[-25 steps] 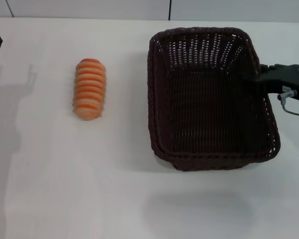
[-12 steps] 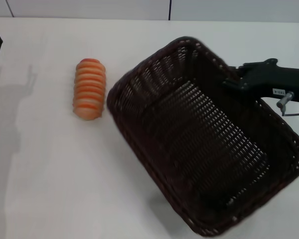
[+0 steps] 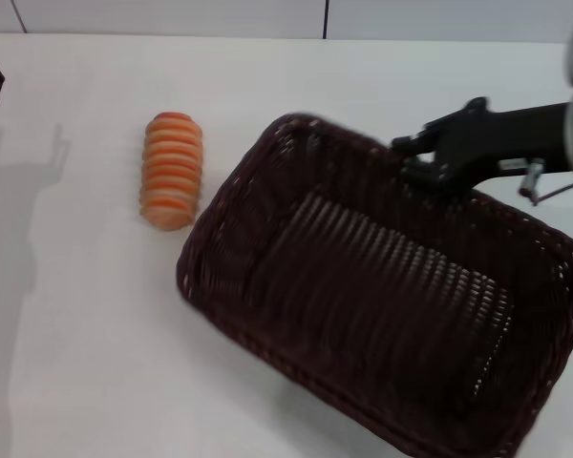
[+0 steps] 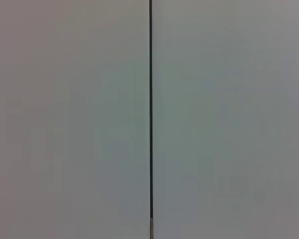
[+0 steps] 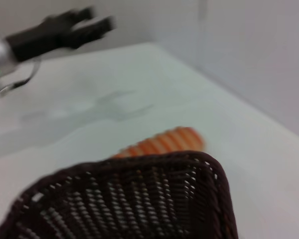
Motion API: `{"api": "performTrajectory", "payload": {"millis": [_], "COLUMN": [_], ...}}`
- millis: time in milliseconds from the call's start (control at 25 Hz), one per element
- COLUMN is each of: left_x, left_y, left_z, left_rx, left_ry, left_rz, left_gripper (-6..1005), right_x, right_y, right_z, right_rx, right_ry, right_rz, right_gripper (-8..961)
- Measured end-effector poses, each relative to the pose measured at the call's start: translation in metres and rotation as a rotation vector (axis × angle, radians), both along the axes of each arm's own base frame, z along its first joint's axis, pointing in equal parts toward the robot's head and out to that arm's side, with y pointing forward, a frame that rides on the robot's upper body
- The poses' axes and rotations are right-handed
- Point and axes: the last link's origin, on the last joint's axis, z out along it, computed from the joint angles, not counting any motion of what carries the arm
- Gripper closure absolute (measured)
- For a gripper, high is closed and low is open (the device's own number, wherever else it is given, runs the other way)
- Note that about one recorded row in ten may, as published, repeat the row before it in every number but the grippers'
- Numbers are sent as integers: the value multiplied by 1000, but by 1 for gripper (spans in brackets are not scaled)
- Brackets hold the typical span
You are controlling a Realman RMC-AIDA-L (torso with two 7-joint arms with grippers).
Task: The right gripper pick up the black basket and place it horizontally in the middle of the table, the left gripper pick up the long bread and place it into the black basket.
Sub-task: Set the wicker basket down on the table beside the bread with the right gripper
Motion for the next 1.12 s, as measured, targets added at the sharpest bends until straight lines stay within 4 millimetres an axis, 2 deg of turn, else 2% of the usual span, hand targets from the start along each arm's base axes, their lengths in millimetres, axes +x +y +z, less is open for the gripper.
{"api": "performTrajectory", "payload": {"millis": [40, 240, 440, 600, 680, 960, 1120], "left_x": [1, 2, 3, 4, 5, 6, 6], "left_y": [1, 3, 4, 5, 6, 6, 6], "left_z": [0, -1, -1, -1, -1, -3, -3], "left_rx": [-1, -5, -7, -8, -8, -14, -15], "left_ry": [0, -16, -38, -38, -38, -37, -37], "left_rz": [-2, -6, -14, -16, -18, -23, -23], "left_gripper": [237, 239, 241, 242, 243, 245, 247], "right_x": [-5, -14, -24, -31, -36, -47, -51], "right_y": [4, 19, 30, 33, 33, 38, 37], "right_z": [-9, -26, -31, -34, -45, -69, -74], "right_rx": [-45, -96, -76, -81, -117, -126, -124], "right_ry": [-40, -112, -159, -186, -240, -311, -321], "right_rz": [46, 90, 162, 215, 292, 354, 375], "right_gripper": [777, 783, 788, 790, 791, 793, 797]}}
